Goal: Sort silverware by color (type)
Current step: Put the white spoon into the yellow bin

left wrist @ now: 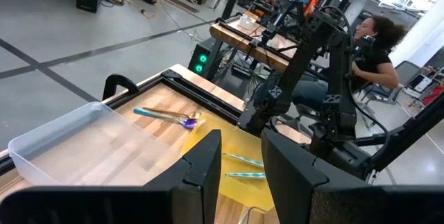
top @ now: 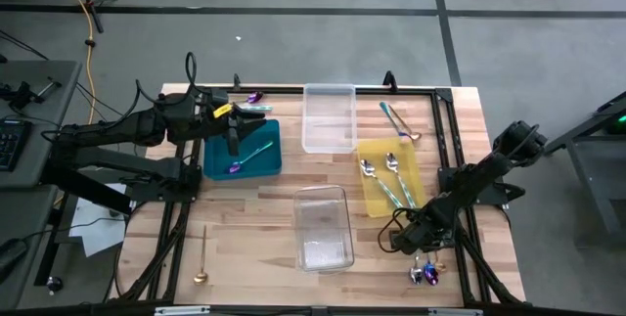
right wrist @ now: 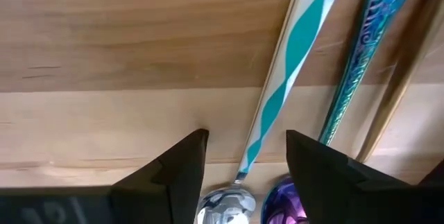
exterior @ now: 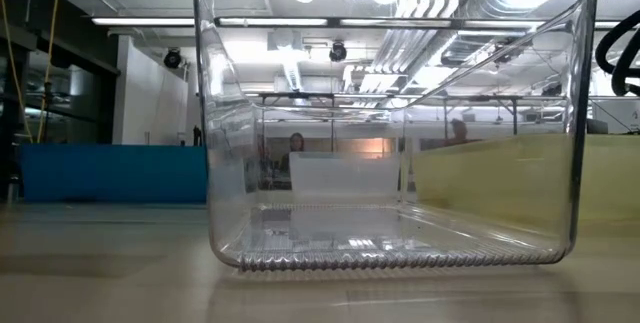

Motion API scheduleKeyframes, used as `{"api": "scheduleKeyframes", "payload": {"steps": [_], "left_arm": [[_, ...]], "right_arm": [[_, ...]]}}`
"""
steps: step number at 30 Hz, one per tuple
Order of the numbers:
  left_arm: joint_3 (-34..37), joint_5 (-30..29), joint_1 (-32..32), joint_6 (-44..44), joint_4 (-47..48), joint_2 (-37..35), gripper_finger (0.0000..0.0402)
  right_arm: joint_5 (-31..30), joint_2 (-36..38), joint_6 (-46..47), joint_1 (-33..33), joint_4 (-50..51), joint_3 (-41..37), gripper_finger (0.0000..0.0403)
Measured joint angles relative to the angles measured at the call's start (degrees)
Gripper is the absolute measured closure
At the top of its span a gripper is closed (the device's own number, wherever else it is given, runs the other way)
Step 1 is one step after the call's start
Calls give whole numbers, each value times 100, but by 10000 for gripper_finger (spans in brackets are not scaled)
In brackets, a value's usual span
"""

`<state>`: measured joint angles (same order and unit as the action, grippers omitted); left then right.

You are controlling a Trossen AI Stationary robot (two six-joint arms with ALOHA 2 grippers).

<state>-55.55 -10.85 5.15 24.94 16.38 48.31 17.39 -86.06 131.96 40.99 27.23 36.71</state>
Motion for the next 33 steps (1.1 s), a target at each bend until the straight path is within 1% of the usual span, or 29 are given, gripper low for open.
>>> {"api": "scheduleKeyframes", "payload": {"steps": [3, 5, 7, 11, 12, 16, 20, 24, 28, 31, 33], "left_arm": [[0, 0, 0, 49, -2, 0, 306], [0, 0, 0, 49, -2, 0, 306], [0, 0, 0, 51, -10, 0, 306], [0, 0, 0, 49, -15, 0, 306], [0, 0, 0, 49, -15, 0, 306], [0, 0, 0, 49, -19, 0, 306], [0, 0, 0, 46, -19, 0, 306], [0, 0, 0, 42, -26, 0, 306], [0, 0, 1, -28, -24, 0, 306], [0, 0, 1, -187, -25, 0, 306], [0, 0, 0, -304, -29, 0, 306]], "right_arm": [[-38, -4, 1, 0, 13, 2, 224], [-63, -7, 0, -1, 39, 2, 251], [-95, -9, -6, -4, 39, 4, 289], [-157, -15, -155, -7, -14, 11, 376], [-153, -13, -223, -7, -8, 29, 386], [-46, -19, -610, -1, 104, 148, 382], [53, 162, -1186, 25, 97, 459, 394], [304, 503, -2181, 39, 115, 811, 396], [358, 974, -3331, 9, 84, 1184, 396], [81, 1342, -4060, -234, 196, 1428, 396], [-399, 1563, -4554, -489, 506, 1592, 396]]}}
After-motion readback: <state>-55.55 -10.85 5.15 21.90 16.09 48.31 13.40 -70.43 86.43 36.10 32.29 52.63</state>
